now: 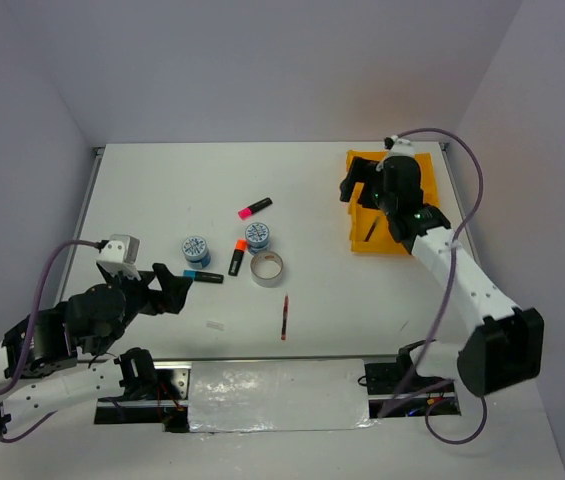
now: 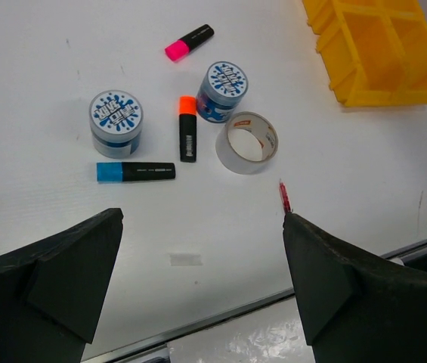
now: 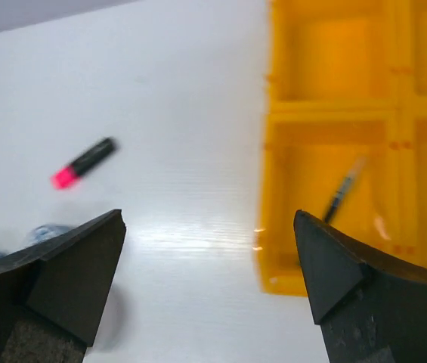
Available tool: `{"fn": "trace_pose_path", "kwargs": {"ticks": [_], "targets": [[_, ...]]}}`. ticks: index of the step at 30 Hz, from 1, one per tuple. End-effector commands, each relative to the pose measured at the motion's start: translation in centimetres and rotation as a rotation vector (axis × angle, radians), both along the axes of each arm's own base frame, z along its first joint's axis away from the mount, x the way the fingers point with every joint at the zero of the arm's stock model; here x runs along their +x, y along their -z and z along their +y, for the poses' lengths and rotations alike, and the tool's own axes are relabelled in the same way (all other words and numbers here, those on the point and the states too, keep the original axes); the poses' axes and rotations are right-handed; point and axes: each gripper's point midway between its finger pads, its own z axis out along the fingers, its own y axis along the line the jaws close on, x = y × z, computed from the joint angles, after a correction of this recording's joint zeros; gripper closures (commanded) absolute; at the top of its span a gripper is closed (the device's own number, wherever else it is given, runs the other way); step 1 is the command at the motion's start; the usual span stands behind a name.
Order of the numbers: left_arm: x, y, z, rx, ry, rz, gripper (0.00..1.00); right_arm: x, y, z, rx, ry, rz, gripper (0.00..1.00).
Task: Sort the stationery into containers
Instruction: Place the pen in the storage box, then pick up the pen from the center of the board.
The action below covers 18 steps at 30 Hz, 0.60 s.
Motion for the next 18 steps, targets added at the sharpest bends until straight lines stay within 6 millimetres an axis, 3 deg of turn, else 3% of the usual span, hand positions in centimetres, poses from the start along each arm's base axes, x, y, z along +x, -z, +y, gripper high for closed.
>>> {"fn": "trace_pose_path", "kwargs": {"ticks": [1, 2, 3, 5, 6, 8, 9, 11, 13, 18], "targets": [[0.5, -0.5, 1.2, -0.024, -0.091, -0.001, 0.01, -4.0, -3.5, 4.7, -0.004, -0.125, -0.075, 0.0], [0.5, -0.2, 1.6, -0.018, -0.114, 0.014, 0.01, -5.0, -3.6, 5.8, -0.009, -0.147, -0.077, 0.0], [0.7, -0.2, 2.1, -0.013, -0.15, 0.012, 0.01, -6.6, -3.3, 8.5, -0.012, -0.213, -0.071, 0.0], [0.7, 0.2, 3.0, -0.013, -0.203, 0.032, 0.01, -8.8, -1.9, 9.4, 0.0, -0.205, -0.024, 0.0], [0.9, 0.2, 3.6, -0.009, -0.242, 0.028, 0.01, -10.3, -1.5, 11.1, 0.038, -0.223, 0.002, 0.0], [0.7, 0.6, 4.7, -0.01, -0.301, 0.049, 0.01, -12.1, 1.1, 11.4, 0.017, -0.195, 0.071, 0.0], [0.8, 0.6, 5.4, -0.014, -0.338, 0.042, 0.01, -13.7, 2.6, 12.9, 0.024, -0.219, 0.107, 0.0], [0.8, 0.6, 6.0, -0.043, -0.384, 0.05, 0.01, -15.3, 4.3, 13.5, -0.009, -0.209, 0.139, 0.0], [0.6, 0.7, 6.7, -0.047, -0.415, 0.054, 0.01, -17.7, 6.2, 15.7, -0.042, -0.274, 0.178, 0.0], [0.5, 0.9, 7.8, -0.052, -0.474, 0.061, 0.01, -20.8, 10.3, 17.1, -0.123, -0.277, 0.272, 0.0]]}}
